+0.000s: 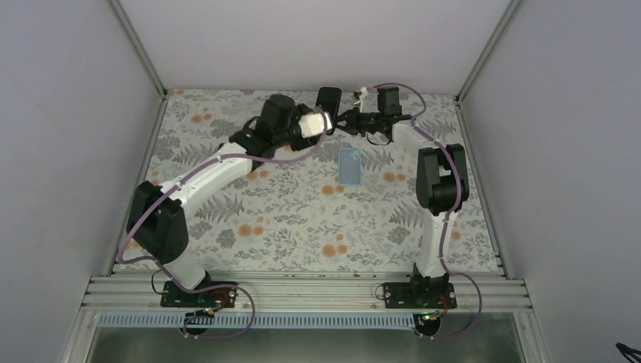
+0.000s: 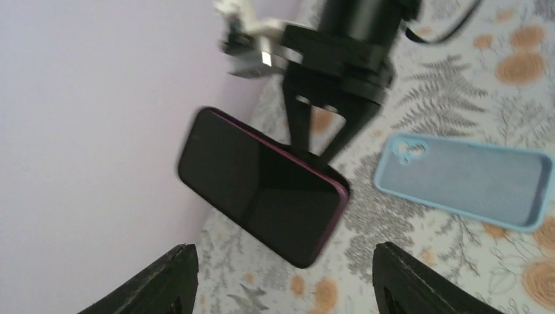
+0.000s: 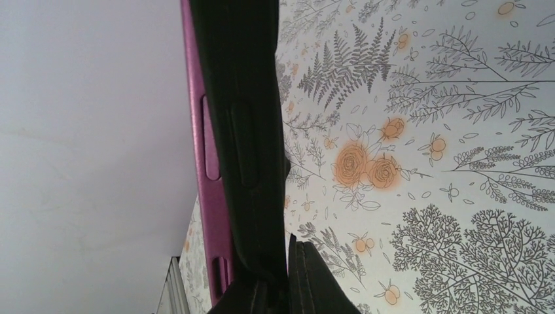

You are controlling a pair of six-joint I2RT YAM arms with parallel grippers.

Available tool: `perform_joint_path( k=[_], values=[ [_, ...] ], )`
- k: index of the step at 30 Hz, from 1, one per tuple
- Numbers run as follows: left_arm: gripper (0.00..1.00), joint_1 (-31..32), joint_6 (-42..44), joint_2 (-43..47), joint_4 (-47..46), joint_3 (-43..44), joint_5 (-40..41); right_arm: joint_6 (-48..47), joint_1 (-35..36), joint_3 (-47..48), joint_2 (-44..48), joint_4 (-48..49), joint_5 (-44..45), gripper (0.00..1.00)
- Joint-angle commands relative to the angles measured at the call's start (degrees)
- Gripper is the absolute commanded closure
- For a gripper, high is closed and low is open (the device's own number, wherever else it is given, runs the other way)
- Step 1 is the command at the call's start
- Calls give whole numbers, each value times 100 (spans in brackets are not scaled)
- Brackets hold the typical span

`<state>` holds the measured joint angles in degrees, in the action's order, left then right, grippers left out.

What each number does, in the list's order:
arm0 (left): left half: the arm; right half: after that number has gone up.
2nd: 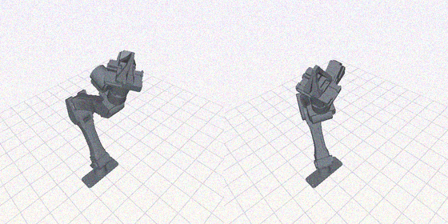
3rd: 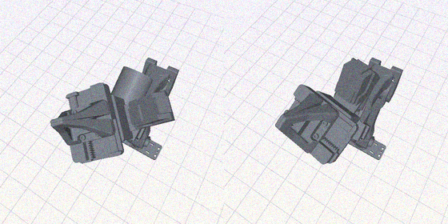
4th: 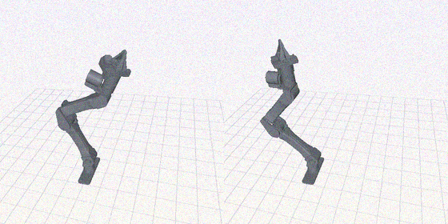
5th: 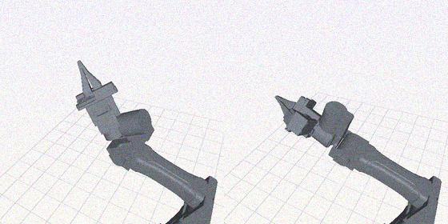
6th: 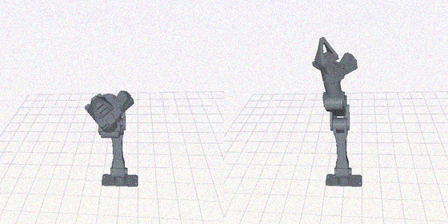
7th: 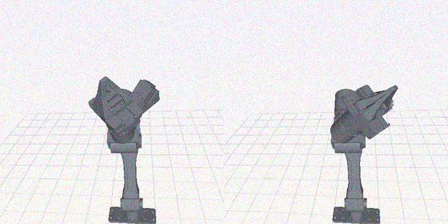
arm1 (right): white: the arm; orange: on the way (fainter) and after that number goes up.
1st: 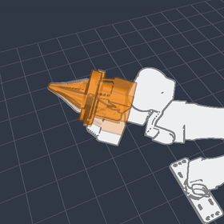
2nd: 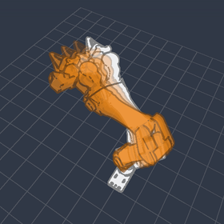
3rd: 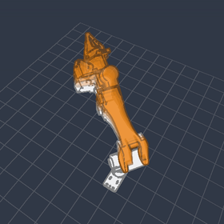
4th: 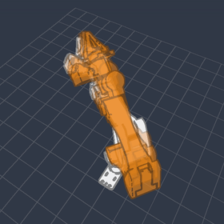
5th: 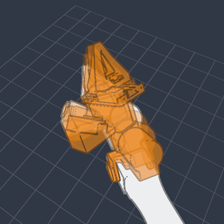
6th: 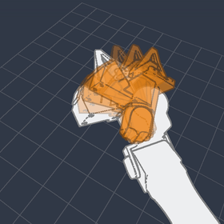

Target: Take the phone out of the phone case

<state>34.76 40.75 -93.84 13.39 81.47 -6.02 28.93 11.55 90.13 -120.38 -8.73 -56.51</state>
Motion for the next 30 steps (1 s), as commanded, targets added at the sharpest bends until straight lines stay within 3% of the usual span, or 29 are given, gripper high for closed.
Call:
perform_joint_path(
  k=[1, 30],
  values=[
    [33, 442, 457, 42, -1381, -691, 923, 345, 25, 33, 507, 392, 53, 97],
    [34, 584, 213, -931, -1840, -245, 1121, 251, 48, -145, 856, 317, 286, 97]
  ],
)
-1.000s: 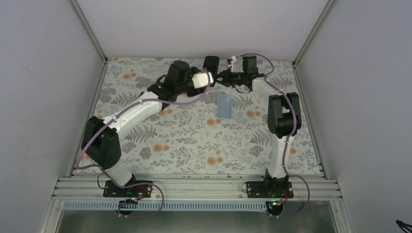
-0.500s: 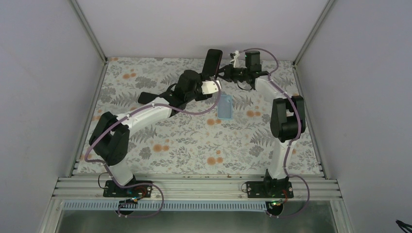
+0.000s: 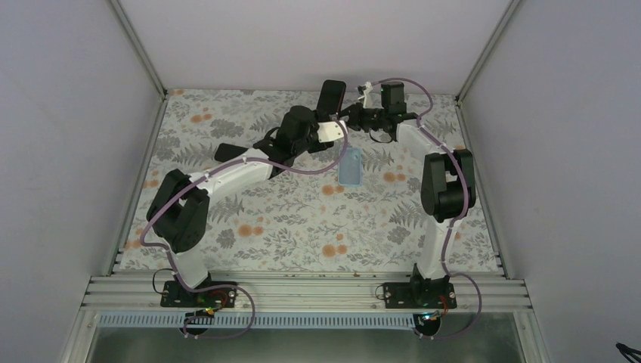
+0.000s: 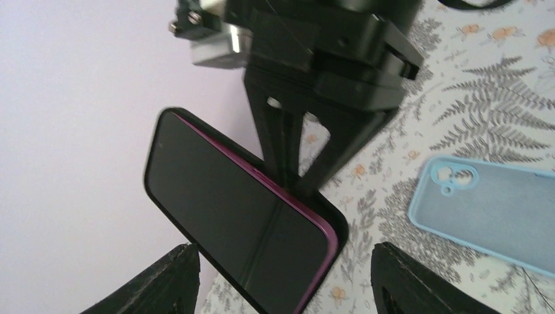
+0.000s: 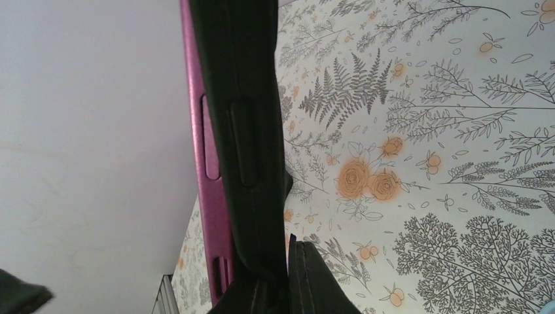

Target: Take the phone out of the phone case

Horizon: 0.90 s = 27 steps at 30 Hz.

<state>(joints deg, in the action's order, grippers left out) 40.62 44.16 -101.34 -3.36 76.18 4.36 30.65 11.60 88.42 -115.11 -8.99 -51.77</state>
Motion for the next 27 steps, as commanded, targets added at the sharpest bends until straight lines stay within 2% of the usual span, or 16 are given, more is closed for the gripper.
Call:
perform_joint_path(
  k=[1, 12, 27],
  values=[
    [34, -2, -123, -213, -178, 289, 97, 85, 49, 27, 325, 345, -197, 97],
    [35, -28, -101, -360, -247, 332, 49, 148, 54, -24, 426, 399, -259, 97],
    [35, -133, -61, -672, -507, 470, 503, 274, 95, -176, 624, 547, -366, 97]
  ],
)
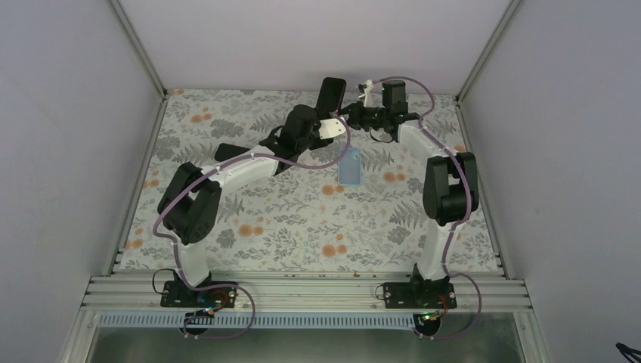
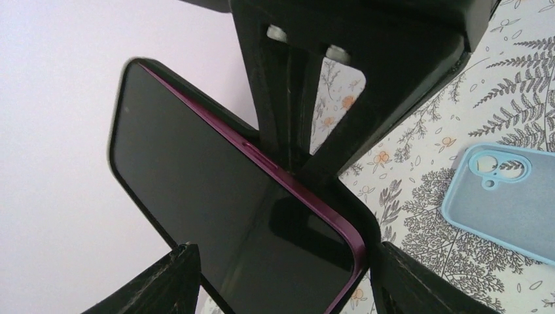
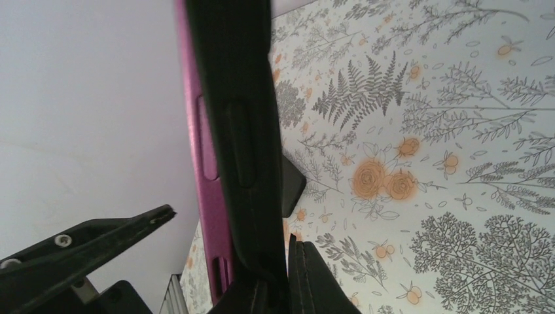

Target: Take the phone out of the phone case

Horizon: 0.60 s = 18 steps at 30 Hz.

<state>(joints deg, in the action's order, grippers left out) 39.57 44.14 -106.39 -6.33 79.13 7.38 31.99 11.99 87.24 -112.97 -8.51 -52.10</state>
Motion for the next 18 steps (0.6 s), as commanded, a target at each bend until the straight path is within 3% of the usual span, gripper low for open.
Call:
perform_joint_path(
  k=[1, 13, 18],
  values=[
    [35, -28, -66, -182, -192, 205, 195, 162, 58, -78, 436, 521, -355, 97],
    [35, -92, -40, -163, -479, 242, 456, 187, 97, -202, 506, 611, -420, 97],
    [35, -101, -103, 89, -415, 96, 66, 55, 87, -197, 438, 522, -252, 97]
  ],
)
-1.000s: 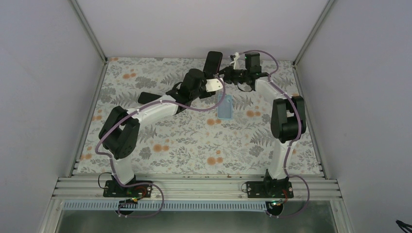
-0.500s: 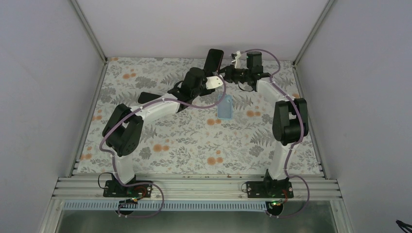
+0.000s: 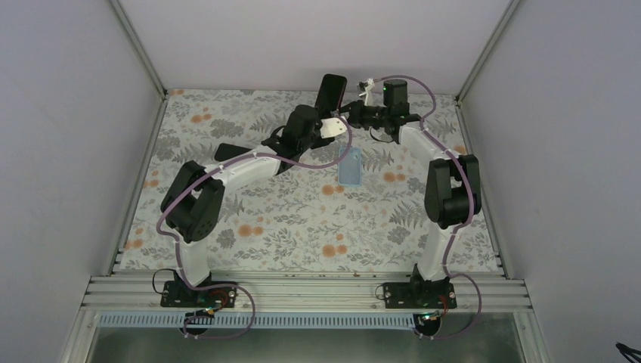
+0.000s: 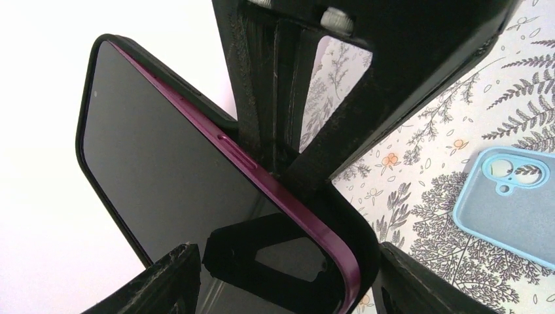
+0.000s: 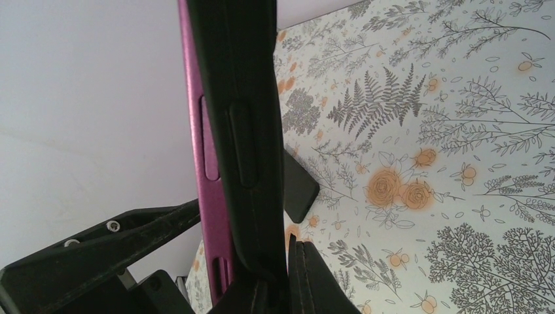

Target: Take the phone out of the phone case

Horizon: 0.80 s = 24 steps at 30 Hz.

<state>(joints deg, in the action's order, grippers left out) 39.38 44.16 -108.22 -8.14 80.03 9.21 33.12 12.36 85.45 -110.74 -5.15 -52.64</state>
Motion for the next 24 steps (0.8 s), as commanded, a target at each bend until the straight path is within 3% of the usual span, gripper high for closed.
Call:
perform_joint_path(
  k=[1, 8, 24],
  values=[
    [35, -65, -124, 339, -154, -30, -285, -91, 51, -2, 186, 152, -116, 97],
    [35, 35, -189, 724, -12, -276, -661, -240, 11, 257, -106, -39, 112, 97],
    [34, 57, -100, 587, 14, -241, -657, -89, 2, 261, -47, 8, 6, 97]
  ],
)
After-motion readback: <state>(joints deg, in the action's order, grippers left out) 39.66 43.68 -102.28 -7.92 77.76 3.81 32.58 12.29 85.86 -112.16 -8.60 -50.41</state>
